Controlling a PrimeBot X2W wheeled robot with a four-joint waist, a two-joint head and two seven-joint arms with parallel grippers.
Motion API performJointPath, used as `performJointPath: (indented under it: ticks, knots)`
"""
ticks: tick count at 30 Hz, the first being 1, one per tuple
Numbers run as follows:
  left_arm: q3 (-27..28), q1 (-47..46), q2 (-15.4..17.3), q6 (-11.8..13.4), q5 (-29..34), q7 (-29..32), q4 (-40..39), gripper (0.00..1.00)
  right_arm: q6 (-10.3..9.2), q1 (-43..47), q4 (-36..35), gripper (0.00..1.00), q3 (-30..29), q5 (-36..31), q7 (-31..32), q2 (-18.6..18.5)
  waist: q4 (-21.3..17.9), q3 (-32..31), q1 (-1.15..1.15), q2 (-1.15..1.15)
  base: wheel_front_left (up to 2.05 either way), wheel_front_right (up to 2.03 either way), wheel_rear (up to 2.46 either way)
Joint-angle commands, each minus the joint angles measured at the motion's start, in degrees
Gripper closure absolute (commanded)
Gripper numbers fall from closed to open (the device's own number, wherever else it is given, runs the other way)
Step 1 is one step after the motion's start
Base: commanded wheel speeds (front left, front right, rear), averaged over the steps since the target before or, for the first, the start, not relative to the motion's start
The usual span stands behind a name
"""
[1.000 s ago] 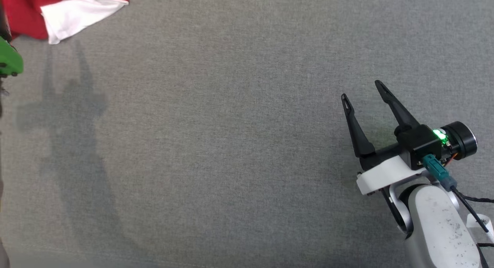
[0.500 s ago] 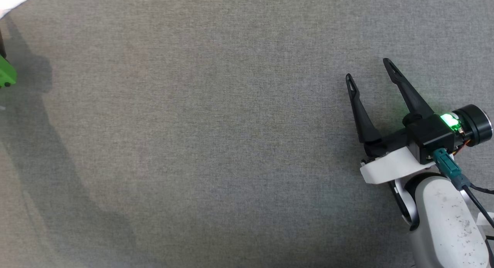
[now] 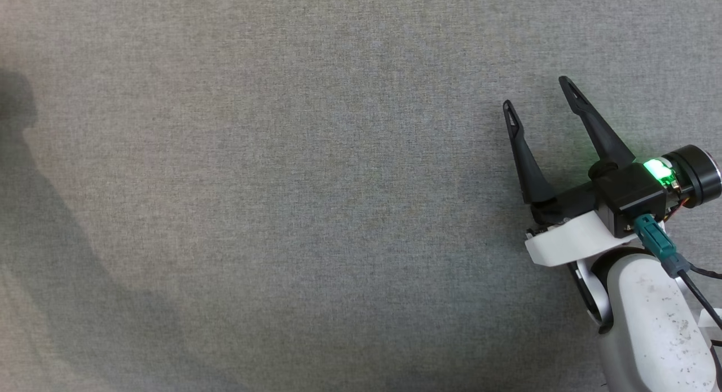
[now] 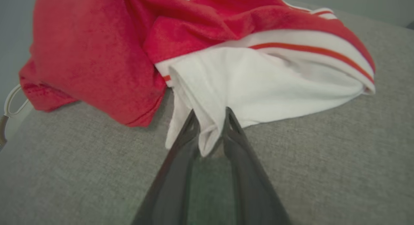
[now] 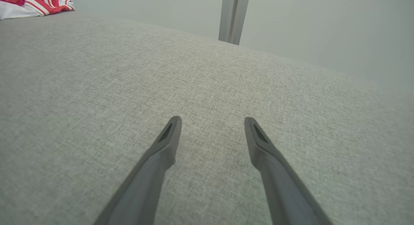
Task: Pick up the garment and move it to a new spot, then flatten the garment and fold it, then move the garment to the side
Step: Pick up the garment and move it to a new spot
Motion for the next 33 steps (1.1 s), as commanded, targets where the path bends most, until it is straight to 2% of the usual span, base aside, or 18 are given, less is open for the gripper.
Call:
performJointPath:
  ticks: [1, 8, 16, 23, 33]
  knots:
    - [-0.3, -0.6, -0.4, -0.1, -0.6, 0.7, 0.7, 1.00, -0.09, -0.5, -0.2, 0.00, -0.1, -0.2, -0.5, -0.3, -0.2, 0.0, -0.01, 0.00, 0.00, 0.00, 0.00]
    - [-1.6, -0.9, 0.3, -0.3, -1.2, -0.5, 0.2, 1.00, -0.09, -0.7, 1.1, 0.00, -0.6, 0.0, -1.4, -0.1, -0.2, -1.2, -0.01, 0.00, 0.00, 0.00, 0.00]
    - [-5.9, 0.9, 2.7, -0.3, -2.1, -2.2, -5.1, 1.00, -0.09, -0.8, 5.2, 0.00, -0.4, 1.4, -4.1, 0.2, -0.1, -6.8, -0.01, 0.00, 0.00, 0.00, 0.00]
    - [-10.2, 0.8, 6.1, -0.3, -3.8, -4.3, -13.2, 1.00, -0.09, 0.2, 10.5, 0.00, -0.5, 4.9, -6.7, 0.2, -0.9, -14.8, -0.01, 0.00, 0.00, 0.00, 0.00]
    - [-17.9, -2.4, 7.8, -0.3, -3.8, -1.6, -26.9, 1.00, -0.09, 2.6, 17.5, 0.00, -0.3, 10.1, -9.3, 0.2, -3.2, -25.5, -0.01, 0.00, 0.00, 0.00, 0.00]
